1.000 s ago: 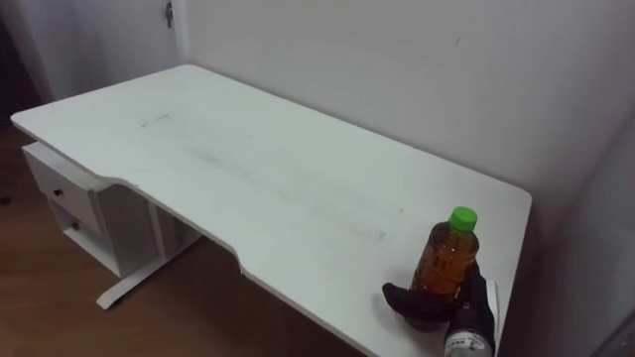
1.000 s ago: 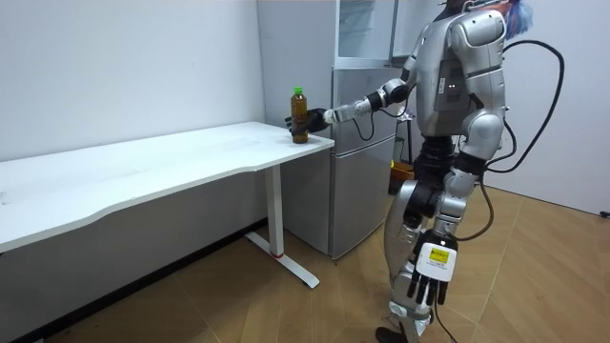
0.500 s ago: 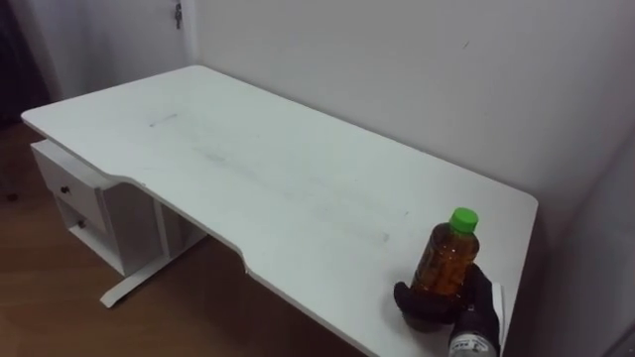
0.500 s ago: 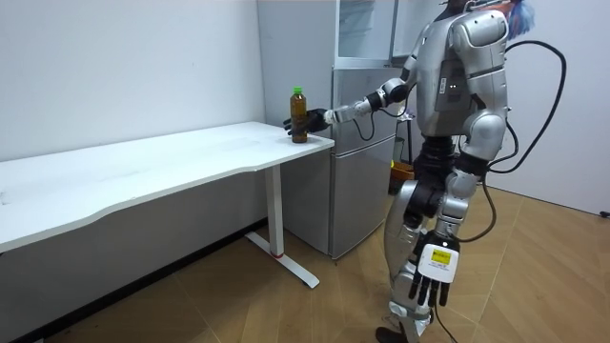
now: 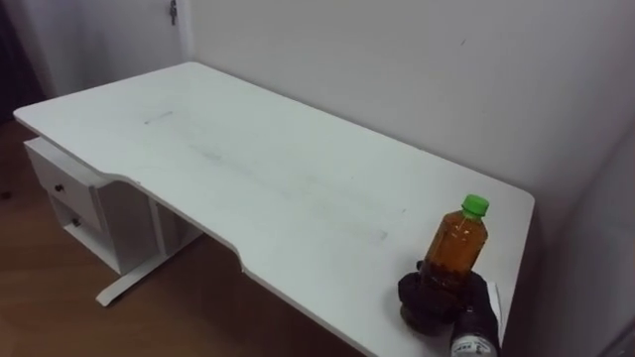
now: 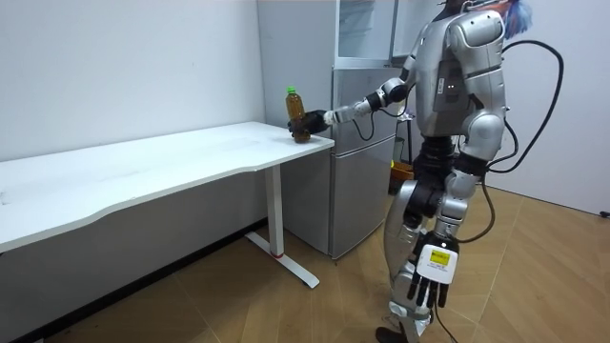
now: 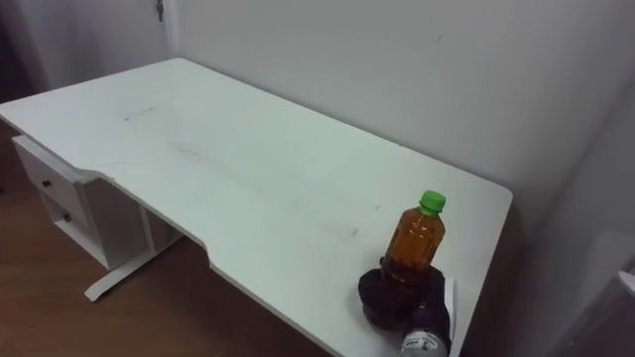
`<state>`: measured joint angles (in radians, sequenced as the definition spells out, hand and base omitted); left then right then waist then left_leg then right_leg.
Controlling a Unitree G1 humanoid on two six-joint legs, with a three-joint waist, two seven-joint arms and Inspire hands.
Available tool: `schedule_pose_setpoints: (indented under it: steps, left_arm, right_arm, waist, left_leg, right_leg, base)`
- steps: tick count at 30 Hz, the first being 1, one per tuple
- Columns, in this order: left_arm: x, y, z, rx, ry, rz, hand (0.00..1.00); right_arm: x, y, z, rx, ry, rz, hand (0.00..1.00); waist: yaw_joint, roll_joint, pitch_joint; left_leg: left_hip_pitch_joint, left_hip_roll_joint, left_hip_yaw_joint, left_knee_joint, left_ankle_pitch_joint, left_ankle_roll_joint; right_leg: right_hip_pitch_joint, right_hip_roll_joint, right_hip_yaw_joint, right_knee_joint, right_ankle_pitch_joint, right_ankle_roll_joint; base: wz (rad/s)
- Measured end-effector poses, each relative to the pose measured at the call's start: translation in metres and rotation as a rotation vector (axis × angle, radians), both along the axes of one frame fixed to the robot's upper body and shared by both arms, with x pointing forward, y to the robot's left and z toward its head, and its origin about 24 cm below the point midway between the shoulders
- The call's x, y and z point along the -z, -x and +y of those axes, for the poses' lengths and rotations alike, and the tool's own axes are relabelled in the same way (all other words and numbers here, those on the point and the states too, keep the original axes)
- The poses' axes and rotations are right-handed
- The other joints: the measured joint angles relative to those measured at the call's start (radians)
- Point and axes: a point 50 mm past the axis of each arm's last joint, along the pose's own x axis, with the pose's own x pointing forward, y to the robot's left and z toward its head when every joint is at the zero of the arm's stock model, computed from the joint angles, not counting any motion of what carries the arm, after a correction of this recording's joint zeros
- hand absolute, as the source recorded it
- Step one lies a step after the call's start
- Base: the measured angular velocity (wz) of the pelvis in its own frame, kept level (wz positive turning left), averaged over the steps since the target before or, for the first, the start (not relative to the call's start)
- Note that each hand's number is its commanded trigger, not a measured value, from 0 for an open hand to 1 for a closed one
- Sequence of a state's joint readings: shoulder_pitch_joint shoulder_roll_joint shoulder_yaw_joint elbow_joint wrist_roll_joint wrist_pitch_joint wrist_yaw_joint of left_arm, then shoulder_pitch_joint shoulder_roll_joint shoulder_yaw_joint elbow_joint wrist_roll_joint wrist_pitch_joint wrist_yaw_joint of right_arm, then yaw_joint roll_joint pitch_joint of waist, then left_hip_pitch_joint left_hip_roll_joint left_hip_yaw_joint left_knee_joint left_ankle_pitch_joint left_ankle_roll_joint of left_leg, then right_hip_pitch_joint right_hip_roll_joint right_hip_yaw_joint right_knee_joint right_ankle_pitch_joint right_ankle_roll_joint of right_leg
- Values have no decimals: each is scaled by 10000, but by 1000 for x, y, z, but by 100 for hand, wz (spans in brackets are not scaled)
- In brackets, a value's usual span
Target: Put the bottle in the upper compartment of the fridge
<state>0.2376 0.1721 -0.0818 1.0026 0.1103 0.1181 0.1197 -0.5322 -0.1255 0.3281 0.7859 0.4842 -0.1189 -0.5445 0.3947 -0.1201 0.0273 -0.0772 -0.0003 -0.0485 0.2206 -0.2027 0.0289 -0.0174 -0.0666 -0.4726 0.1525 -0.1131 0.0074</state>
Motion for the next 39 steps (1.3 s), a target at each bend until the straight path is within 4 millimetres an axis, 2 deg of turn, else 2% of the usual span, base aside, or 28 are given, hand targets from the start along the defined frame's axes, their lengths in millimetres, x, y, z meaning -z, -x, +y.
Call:
schedule_pose_setpoints:
  steps: [3, 6, 8, 13, 15, 20, 23, 26, 30, 35, 37, 39]
  left_arm:
    - [0, -1, 0, -15, 27, -32, 0]
    - [-1, -4, 1, -79, 19, -180, 0]
    - [-2, -4, 4, -421, -21, -365, 0]
    - [-3, -6, 8, -933, -71, -724, 0]
    - [-3, -5, 8, -1007, -71, -745, 0]
    - [-4, -5, 13, -1547, -224, -1080, 0]
    - [-5, -7, 14, -1688, -224, -1317, 0]
    - [-6, -8, 15, -1786, -212, -1432, 0]
    - [-6, 0, 19, -2224, -283, -1349, 0]
    - [-5, 12, 20, -2760, -243, -1292, 0]
    - [-5, 15, 20, -2771, -285, -1143, 0]
    - [-4, 16, 20, -2782, -292, -1105, 0]
  right_arm:
    - [-5, -2, 5, -270, -406, -138, 100]
    - [-13, -4, 11, -884, -681, -429, 100]
    - [-24, -6, 15, -1521, -708, -927, 100]
    - [-55, 1, 7, -2406, -507, -2441, 100]
    - [-67, 7, 7, -2850, -457, -3039, 100]
    - [-88, 25, 2, -3702, -267, -4056, 100]
    - [-98, 27, 7, -4235, 54, -4559, 100]
    - [-111, 29, 4, -4288, 311, -5118, 100]
    - [-133, 34, 4, -4421, 931, -6116, 100]
    - [-161, 40, -14, -3841, 1941, -7264, 100]
    - [-167, 42, -20, -3609, 2210, -7494, 100]
    - [-170, 42, -27, -3278, 2448, -7618, 100]
  waist:
    - [-91, 23, 14]
    - [-343, 65, 8]
    - [-617, 79, 0]
    - [-933, 117, -17]
    - [-1122, 138, -49]
    - [-1745, 265, -252]
    - [-2017, 251, -264]
    - [-2143, 178, -319]
    - [-2290, 193, -306]
    - [-2644, 224, -285]
    - [-2807, 250, -267]
    - [-2951, 227, -282]
  left_leg:
    - [-17, 19, 157, 31, 3, 4]
    - [-31, 19, 235, 41, 29, 16]
    - [-28, 26, 338, 22, 29, 17]
    - [123, 44, 648, 2, 29, 21]
    - [221, 69, 816, -25, 29, 21]
    - [638, 176, 1237, -269, 29, 19]
    - [852, 203, 1308, -463, 42, -6]
    - [962, 203, 1380, -484, 67, -1]
    - [1076, 207, 1446, -500, 71, 1]
    - [1187, 197, 1464, -544, 77, 10]
    - [1230, 208, 1477, -557, 76, 10]
    - [1229, 213, 1498, -548, 76, 9]
  right_leg:
    - [-125, -8, 68, 6, 5, -7]
    - [-208, 2, 199, 12, 14, -23]
    - [-244, 22, 412, 9, 15, -25]
    - [-260, 67, 1011, -11, 34, -12]
    - [-239, 82, 1174, -9, 38, -15]
    - [-110, 108, 1507, 66, 65, -59]
    - [-6, 189, 1688, 182, 65, -64]
    - [70, 200, 1774, 175, 84, -92]
    - [139, 215, 1856, 168, 119, -98]
    - [209, 234, 1953, 162, 144, -89]
    - [241, 243, 1961, 166, 144, -89]
    - [242, 242, 1959, 168, 145, -91]
  base:
    - [-14]
    - [-8]
    - [-9]
    - [-19]
    - [-22]
    - [-23]
    - [-11]
    - [-2]
    - [-7]
    - [-3]
    - [-3]
    - [0]
